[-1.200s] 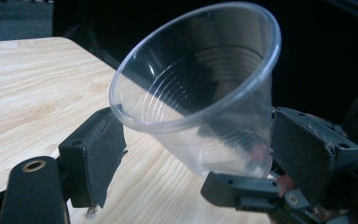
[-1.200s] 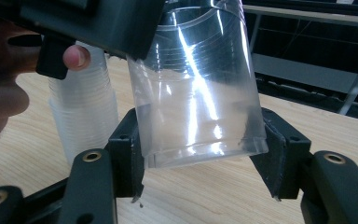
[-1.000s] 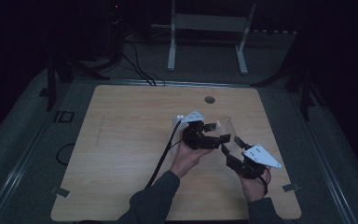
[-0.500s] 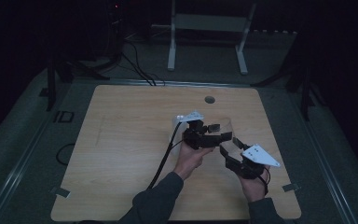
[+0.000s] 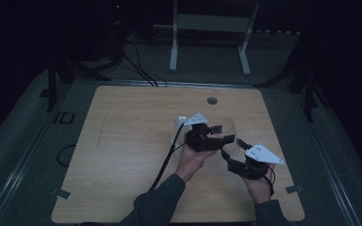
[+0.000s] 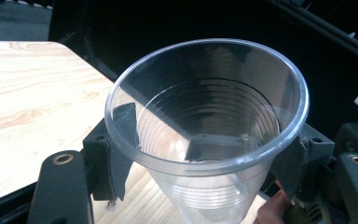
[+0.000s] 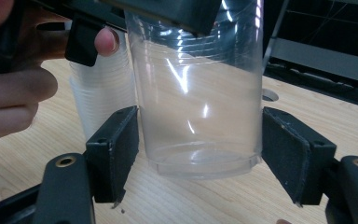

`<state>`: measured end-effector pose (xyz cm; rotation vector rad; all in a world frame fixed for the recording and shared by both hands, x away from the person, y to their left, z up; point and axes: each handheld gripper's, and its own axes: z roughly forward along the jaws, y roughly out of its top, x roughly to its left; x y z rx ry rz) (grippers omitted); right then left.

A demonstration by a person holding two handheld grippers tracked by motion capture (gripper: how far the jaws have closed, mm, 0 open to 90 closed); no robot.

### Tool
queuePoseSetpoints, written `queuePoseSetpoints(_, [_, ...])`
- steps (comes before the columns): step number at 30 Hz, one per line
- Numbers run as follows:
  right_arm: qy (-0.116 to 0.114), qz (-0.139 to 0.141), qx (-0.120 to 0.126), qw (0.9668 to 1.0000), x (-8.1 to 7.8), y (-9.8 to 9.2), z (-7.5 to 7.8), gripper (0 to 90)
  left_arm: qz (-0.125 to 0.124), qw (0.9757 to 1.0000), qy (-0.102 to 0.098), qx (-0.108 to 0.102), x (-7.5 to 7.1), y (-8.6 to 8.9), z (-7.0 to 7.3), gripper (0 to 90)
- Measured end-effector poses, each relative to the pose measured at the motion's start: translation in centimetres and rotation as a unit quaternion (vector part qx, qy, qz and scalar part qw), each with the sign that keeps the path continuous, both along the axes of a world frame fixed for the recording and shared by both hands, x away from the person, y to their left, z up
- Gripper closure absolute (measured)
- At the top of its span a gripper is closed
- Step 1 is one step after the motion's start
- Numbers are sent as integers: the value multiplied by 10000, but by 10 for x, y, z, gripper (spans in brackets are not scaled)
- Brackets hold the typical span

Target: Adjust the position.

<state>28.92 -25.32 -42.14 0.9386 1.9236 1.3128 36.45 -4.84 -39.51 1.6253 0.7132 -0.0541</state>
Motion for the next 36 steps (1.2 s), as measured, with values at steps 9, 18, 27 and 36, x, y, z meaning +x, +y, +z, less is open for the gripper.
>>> queuePoseSetpoints(9, [44, 20, 0, 10000, -1, -3, 2, 294, 138, 9987, -340, 367, -5, -2, 2, 302])
queuePoseSetpoints(18, [87, -8, 6, 10000, -5, -9, 1, 295, 277, 9955, -564, 706, -8, -5, 2, 303])
queuePoseSetpoints(27, [108, -106, 56, 9999, -8, -18, 0, 295, 408, 9917, -726, 977, -10, -8, 2, 304])
queuePoseSetpoints(36, [91, -202, 89, 9997, -9, -23, -1, 296, 475, 9891, -789, 1149, -11, -10, 2, 307])
